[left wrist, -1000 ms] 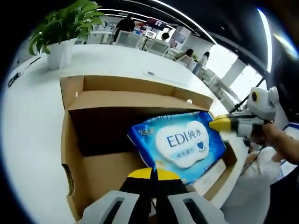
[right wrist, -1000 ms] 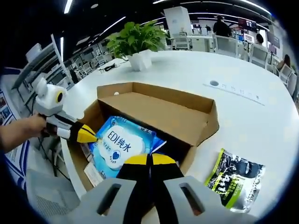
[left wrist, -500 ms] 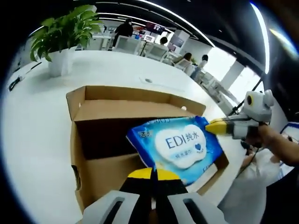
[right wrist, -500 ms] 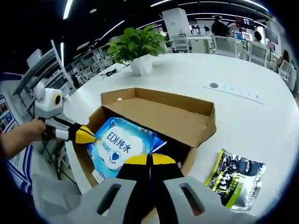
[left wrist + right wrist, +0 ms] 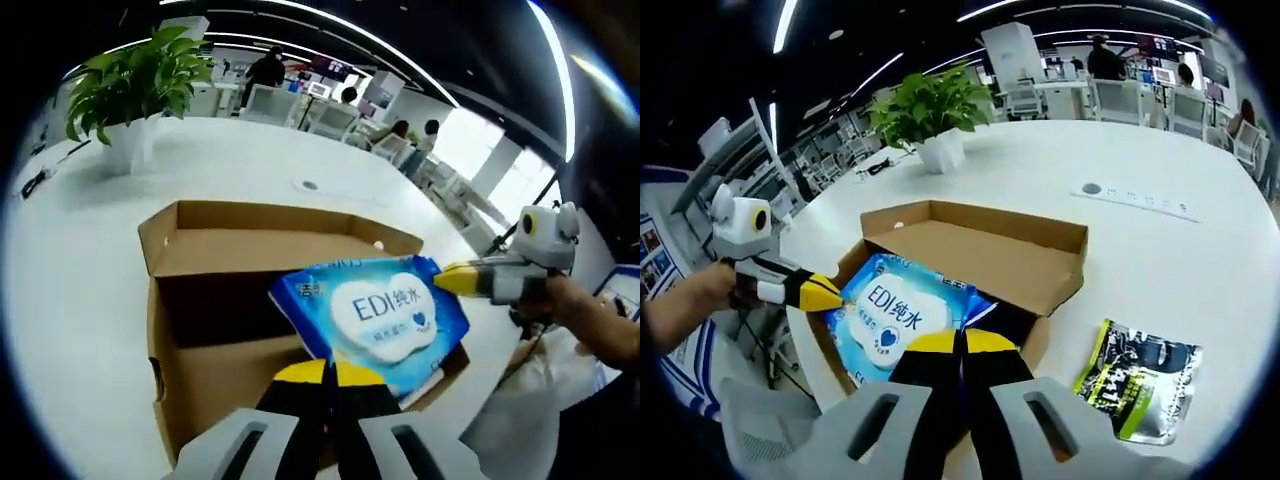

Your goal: Operate the shoe box by opening the lid, removing the specified soft item, and placing it in the target area until the item is outside and the box remains undamaged.

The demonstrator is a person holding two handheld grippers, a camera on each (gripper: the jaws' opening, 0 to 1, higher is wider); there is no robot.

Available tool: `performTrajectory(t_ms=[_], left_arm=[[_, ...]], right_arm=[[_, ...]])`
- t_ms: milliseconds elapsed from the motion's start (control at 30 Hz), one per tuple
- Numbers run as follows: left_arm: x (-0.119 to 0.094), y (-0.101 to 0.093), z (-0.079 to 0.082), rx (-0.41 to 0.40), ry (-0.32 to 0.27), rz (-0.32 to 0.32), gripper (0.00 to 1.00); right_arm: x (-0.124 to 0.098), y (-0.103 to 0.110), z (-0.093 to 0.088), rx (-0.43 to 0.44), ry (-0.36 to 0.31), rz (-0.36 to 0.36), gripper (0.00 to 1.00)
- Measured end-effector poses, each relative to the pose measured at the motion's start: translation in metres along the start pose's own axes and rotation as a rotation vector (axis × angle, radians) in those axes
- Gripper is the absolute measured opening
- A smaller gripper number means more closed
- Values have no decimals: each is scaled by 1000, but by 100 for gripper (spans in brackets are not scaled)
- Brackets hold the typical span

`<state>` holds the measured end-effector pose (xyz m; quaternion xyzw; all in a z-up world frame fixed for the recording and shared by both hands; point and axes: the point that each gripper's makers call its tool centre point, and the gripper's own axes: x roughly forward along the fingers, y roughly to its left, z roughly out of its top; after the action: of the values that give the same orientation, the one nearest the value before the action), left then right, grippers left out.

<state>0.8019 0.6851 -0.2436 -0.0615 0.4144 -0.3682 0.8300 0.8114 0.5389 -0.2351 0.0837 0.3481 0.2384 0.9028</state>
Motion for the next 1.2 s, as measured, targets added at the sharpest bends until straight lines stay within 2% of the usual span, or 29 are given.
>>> performTrajectory(t_ms=[533,1200], left_arm=[[16,-46,13,17,-18,-41,0],[48,-96,23,42,-14,-94,0]], right_arm=[[-46,-27,4,31,-48,-44,0],[-85,-72,-2,72,-72,-102,0]])
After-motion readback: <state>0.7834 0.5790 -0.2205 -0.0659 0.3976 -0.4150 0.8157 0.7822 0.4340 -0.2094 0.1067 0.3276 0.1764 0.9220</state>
